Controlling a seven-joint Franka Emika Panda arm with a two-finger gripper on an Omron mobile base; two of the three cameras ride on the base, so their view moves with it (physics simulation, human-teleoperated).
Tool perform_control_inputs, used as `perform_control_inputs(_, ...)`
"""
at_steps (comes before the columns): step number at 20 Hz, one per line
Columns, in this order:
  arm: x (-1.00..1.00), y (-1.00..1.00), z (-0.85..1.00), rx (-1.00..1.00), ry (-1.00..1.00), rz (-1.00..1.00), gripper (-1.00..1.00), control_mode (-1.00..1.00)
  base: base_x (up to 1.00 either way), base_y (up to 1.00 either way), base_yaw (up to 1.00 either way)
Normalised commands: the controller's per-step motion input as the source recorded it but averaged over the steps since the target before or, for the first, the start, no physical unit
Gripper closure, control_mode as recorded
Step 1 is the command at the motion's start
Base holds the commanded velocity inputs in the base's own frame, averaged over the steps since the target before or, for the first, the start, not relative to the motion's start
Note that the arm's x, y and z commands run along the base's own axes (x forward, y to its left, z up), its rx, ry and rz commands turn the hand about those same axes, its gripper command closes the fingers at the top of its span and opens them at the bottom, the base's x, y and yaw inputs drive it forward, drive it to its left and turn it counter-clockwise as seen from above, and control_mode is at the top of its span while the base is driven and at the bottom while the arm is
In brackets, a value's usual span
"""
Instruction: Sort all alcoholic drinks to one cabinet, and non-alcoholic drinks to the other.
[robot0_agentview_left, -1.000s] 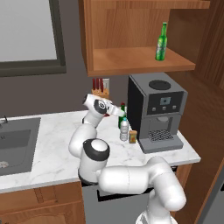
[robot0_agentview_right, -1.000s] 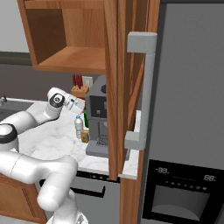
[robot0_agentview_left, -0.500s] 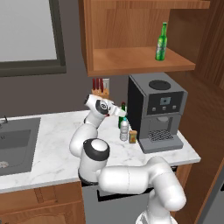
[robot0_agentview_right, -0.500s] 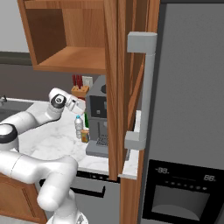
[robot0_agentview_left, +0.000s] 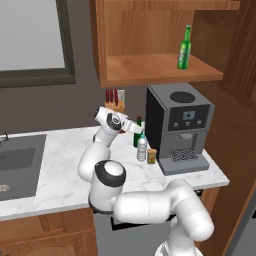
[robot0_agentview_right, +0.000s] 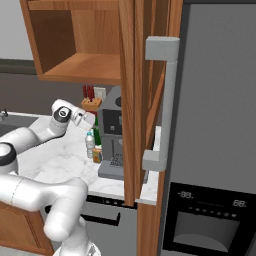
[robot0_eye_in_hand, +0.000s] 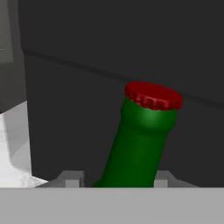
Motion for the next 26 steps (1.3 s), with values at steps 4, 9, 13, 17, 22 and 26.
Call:
perform_control_inputs(4,-0.13,0.51,0.21,0.00,0.00,0.00,1.00,-1.00,0.00,0.00,0.00)
perform_control_inputs(9,-0.14,0.69,0.15,0.00,0.00,0.02,1.00,-1.00,0.00,0.00,0.00)
perform_control_inputs(13,-0.53,0.59,0.22,0.00,0.00,0.04,1.00,-1.00,0.00,0.00,0.00)
perform_control_inputs(17,-0.85,0.32,0.32,0.00,0.00,0.07,1.00,-1.00,0.00,0.00,0.00)
perform_control_inputs(22,-1.00,0.01,0.47,0.00,0.00,0.12,1.00,-1.00,0.00,0.00,0.00)
perform_control_inputs(26,-1.00,0.00,0.49,0.00,0.00,0.15,1.00,-1.00,0.00,0.00,0.00)
